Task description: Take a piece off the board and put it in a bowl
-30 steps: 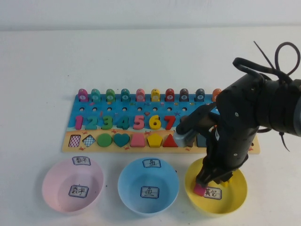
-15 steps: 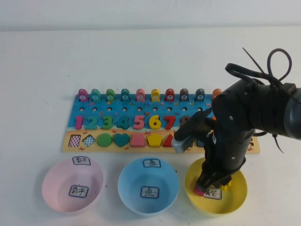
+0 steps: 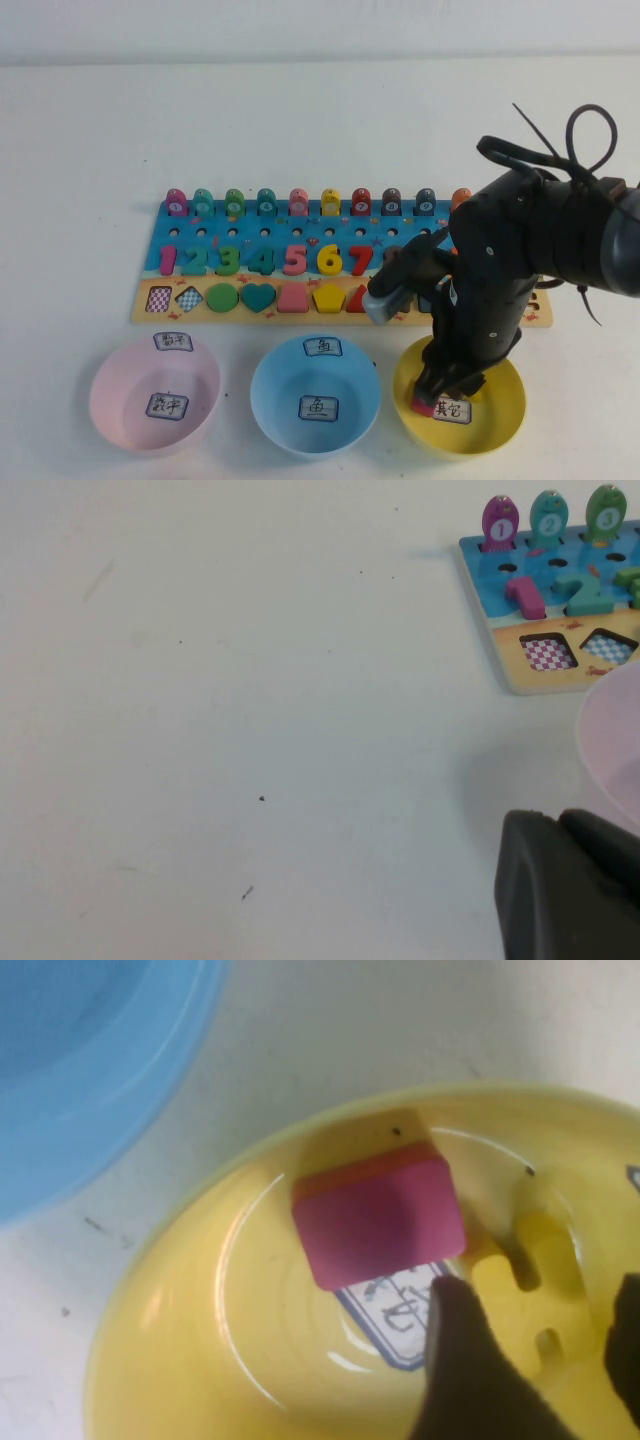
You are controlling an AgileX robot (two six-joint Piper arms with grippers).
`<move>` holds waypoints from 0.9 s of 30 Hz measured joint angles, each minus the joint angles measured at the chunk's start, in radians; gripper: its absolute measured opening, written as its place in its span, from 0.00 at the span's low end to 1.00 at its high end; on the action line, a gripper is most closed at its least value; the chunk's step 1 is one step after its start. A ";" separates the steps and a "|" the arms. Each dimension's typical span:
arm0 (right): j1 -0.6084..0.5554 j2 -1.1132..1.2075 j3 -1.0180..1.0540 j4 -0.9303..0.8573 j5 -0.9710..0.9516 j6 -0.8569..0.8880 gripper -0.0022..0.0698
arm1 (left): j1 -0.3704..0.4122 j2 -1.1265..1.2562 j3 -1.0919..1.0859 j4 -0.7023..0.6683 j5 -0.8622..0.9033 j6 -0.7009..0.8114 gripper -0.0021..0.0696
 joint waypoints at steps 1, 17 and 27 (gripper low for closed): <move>0.000 0.000 0.000 0.000 0.000 0.000 0.44 | 0.000 0.000 0.000 0.000 0.000 0.000 0.02; 0.000 -0.268 0.000 0.118 0.171 0.020 0.12 | 0.000 0.000 0.000 0.000 0.000 0.000 0.02; 0.000 -0.536 0.048 0.134 0.242 0.048 0.01 | 0.000 0.000 0.000 0.000 0.000 0.000 0.02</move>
